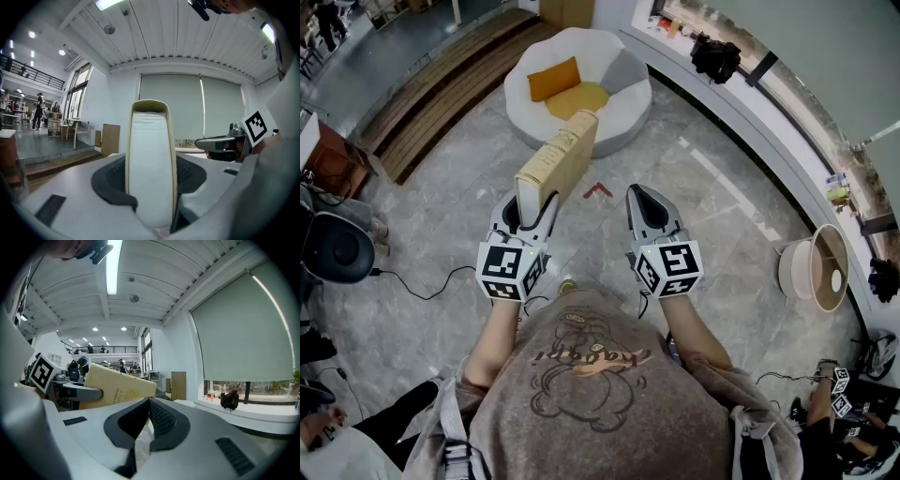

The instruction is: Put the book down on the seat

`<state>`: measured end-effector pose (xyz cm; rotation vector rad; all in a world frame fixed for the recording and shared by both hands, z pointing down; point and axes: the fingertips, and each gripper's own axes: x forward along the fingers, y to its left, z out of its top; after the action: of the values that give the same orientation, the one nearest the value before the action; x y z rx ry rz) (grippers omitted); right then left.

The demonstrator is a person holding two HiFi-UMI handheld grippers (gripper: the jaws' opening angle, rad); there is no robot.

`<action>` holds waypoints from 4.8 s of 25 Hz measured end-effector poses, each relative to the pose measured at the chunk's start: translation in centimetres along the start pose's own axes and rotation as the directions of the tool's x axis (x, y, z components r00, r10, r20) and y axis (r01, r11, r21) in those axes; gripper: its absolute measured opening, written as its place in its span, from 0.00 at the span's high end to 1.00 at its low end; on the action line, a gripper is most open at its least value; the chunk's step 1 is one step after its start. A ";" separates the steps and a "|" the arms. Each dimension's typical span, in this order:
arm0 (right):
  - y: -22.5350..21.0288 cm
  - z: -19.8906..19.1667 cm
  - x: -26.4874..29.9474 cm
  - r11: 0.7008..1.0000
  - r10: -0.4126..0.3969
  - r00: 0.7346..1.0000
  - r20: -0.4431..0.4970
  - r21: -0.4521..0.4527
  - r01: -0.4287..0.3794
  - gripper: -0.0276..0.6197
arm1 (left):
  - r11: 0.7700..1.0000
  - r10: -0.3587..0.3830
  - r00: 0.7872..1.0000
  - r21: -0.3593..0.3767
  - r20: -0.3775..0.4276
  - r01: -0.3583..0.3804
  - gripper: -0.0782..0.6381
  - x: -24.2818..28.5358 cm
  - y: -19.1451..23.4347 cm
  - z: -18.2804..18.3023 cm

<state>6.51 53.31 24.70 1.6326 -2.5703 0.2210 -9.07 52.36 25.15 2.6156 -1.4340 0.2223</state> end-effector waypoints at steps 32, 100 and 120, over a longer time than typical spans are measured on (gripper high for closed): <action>1.9 1.0 4.8 0.999 -0.020 0.999 0.038 0.026 0.019 0.93 | 0.997 -0.073 0.997 0.011 -0.013 0.073 0.59 2.5 6.2 -0.1; -22.4 4.5 30.6 0.993 0.106 0.994 -0.029 0.051 -0.105 0.93 | 0.998 0.057 0.997 -0.036 -0.056 -0.059 0.59 34.1 14.3 5.4; -24.8 4.6 41.9 0.993 0.105 0.993 -0.056 0.054 -0.102 0.93 | 0.998 0.032 0.998 -0.048 -0.062 -0.035 0.59 43.1 22.6 6.1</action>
<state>11.17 4.76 28.33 1.4865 -2.6283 0.3388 -4.86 3.68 29.21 2.5250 -1.4462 0.2651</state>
